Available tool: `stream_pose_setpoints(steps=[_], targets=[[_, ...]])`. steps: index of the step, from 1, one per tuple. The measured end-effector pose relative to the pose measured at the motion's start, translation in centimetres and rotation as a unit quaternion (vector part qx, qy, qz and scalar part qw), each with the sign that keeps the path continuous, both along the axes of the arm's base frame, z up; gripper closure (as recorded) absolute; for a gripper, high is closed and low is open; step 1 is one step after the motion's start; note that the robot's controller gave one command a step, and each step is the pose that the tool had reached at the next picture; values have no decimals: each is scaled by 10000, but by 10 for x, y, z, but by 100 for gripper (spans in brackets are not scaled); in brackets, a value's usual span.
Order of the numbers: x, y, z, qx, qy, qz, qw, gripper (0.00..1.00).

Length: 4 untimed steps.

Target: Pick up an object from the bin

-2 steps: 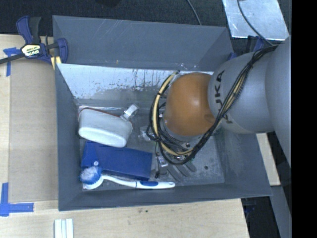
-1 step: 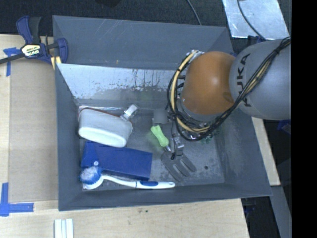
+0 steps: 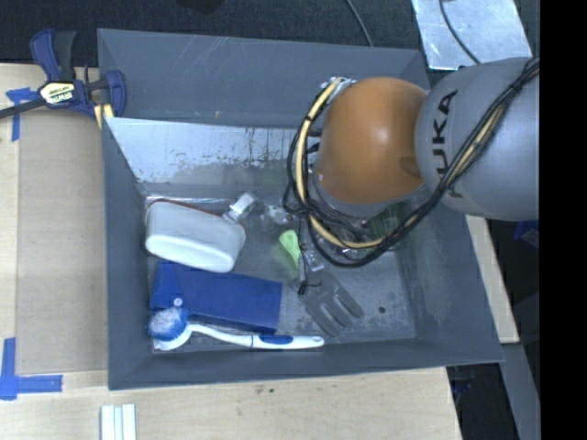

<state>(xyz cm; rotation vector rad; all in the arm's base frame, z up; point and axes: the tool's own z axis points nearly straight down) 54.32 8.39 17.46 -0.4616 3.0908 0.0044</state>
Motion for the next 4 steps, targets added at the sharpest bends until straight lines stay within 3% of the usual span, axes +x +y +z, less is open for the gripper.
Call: stream_pose_setpoints(steps=[1,2,3,4], targets=[[24,-46,-59,-37,-14,-564,9984,0],[12,-20,-43,14,-11,-1061,9944,0],[20,-58,-103,-37,3,-835,9965,0],[39,-27,-63,34,-67,-1237,9923,100]])
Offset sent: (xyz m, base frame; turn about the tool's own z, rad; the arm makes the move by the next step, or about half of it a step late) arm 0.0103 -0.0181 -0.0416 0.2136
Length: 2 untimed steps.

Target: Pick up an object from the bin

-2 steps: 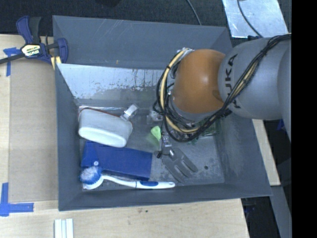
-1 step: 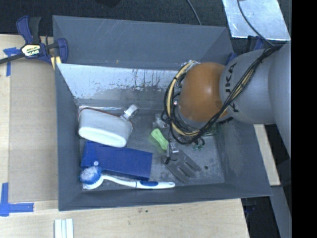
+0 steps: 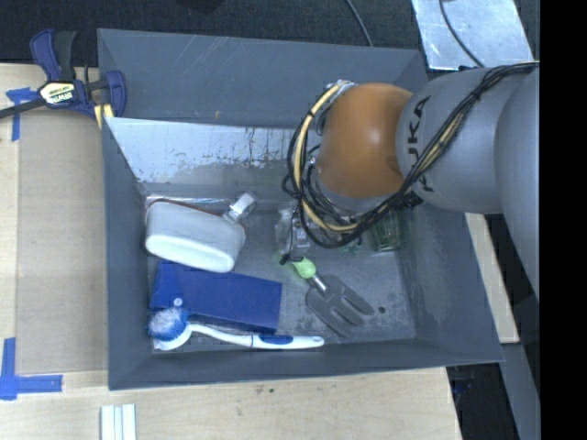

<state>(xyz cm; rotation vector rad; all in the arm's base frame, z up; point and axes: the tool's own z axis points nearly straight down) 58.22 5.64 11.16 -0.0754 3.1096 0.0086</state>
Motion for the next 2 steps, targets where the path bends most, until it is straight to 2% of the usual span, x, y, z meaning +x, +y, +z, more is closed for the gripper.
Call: stream_pose_setpoints(steps=[1,2], targets=[[0,0,0,0,0,0,10000,100],[2,-73,-41,-3,-40,4,10000,100]])
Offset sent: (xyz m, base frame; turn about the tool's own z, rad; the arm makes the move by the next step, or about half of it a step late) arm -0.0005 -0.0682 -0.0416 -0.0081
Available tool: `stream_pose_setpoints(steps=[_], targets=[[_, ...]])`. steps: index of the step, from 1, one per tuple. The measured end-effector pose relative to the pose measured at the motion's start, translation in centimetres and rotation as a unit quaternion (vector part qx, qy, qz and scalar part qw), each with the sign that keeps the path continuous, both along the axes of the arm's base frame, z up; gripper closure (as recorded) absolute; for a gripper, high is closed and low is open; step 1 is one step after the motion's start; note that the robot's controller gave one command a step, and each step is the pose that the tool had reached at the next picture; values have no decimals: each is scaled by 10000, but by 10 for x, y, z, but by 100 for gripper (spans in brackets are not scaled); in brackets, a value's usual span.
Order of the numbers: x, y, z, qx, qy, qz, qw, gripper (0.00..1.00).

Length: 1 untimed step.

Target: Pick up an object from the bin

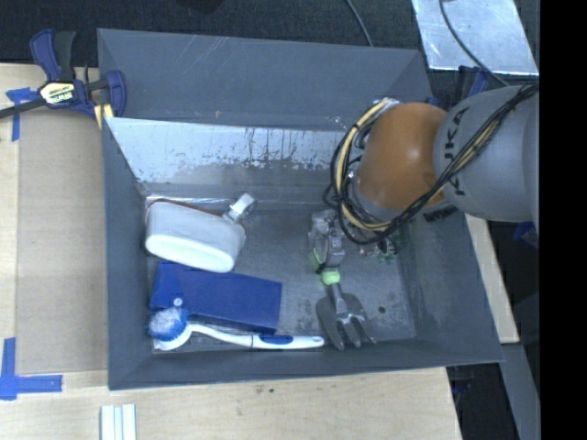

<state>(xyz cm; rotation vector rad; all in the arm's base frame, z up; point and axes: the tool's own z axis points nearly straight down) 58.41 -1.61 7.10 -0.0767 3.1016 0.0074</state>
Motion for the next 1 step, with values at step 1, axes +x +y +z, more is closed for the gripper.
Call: stream_pose_setpoints(steps=[1], targets=[[-35,50,3,23,-53,303,9995,100]])
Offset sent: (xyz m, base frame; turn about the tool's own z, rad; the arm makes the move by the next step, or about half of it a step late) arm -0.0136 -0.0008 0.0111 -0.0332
